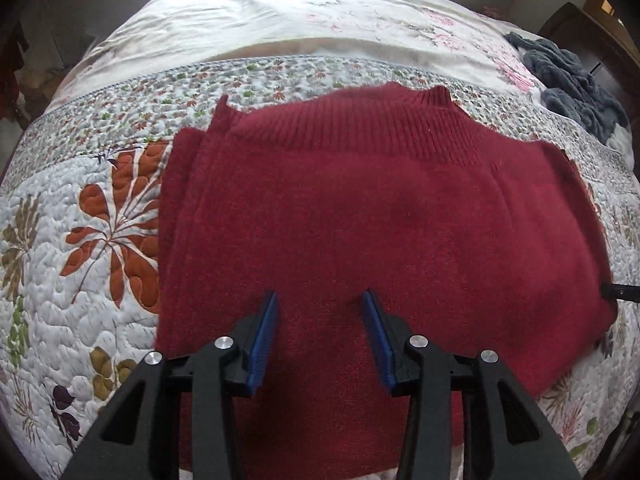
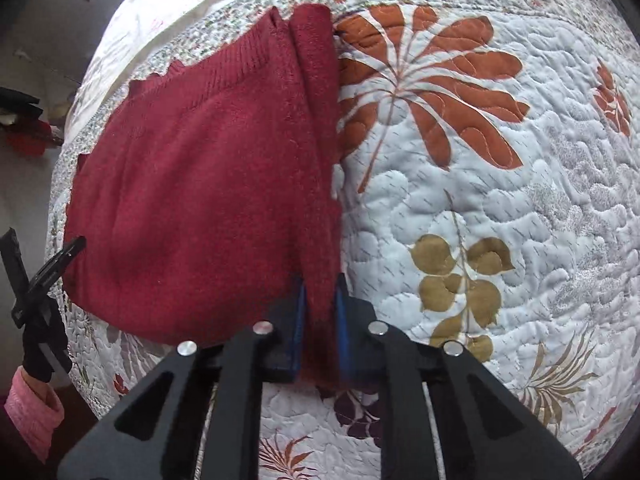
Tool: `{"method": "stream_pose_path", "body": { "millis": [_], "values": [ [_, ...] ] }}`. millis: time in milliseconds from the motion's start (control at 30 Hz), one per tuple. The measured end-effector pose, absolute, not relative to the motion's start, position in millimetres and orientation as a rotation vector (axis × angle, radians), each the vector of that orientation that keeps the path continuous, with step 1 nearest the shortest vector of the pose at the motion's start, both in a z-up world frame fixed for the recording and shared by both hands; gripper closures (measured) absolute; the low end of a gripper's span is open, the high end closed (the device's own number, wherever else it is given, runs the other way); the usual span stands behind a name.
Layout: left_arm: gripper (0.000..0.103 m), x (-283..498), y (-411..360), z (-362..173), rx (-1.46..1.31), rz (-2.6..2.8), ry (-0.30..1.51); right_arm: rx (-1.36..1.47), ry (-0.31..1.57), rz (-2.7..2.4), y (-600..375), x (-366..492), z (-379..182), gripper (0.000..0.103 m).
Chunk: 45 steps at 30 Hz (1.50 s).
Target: Fold small clothes
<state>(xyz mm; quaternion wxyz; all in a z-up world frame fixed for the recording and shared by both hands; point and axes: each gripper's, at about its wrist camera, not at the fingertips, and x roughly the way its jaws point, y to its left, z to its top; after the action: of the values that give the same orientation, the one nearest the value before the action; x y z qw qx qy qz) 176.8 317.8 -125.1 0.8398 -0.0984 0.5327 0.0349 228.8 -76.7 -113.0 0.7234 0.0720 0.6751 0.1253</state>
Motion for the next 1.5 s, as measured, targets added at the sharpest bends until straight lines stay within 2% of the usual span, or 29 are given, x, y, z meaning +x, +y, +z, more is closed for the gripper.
{"method": "stream_pose_path", "body": {
  "millis": [300, 367, 467, 533, 633, 867, 967, 1000, 1100, 1500],
  "values": [
    [0.056, 180, 322, -133, -0.264, 0.079, 1.144, 0.163, 1.525, 0.257, -80, 232, -129, 0.091],
    [0.056, 182, 322, -132, -0.265, 0.086, 1.149, 0.18, 1.527, 0.263, -80, 232, -125, 0.087],
    [0.058, 183, 319, -122, -0.276, 0.103, 1.157, 0.257, 1.465, 0.298, -86, 238, -101, 0.07],
    [0.057, 185, 314, -109, -0.296, 0.081, 1.133, 0.305, 1.416, 0.325, -88, 244, -88, 0.048],
    [0.049, 190, 300, -97, -0.315, 0.046, 1.096, 0.305, 1.406, 0.336, -84, 256, -89, 0.045],
    [0.049, 212, 274, -112, -0.294, 0.0, 1.131, 0.386, 1.454, 0.341, -87, 277, -128, 0.044],
    [0.047, 215, 266, -122, -0.265, -0.002, 1.144, 0.462, 1.459, 0.364, -90, 281, -140, 0.055],
    [0.046, 216, 264, -124, -0.254, -0.005, 1.143, 0.492, 1.463, 0.376, -90, 283, -143, 0.069],
    [0.045, 215, 259, -129, -0.227, -0.011, 1.142, 0.498, 1.471, 0.385, -88, 283, -148, 0.076],
    [0.045, 216, 265, -136, -0.263, -0.017, 1.142, 0.528, 1.478, 0.333, -96, 280, -150, 0.079]
  ]
}}
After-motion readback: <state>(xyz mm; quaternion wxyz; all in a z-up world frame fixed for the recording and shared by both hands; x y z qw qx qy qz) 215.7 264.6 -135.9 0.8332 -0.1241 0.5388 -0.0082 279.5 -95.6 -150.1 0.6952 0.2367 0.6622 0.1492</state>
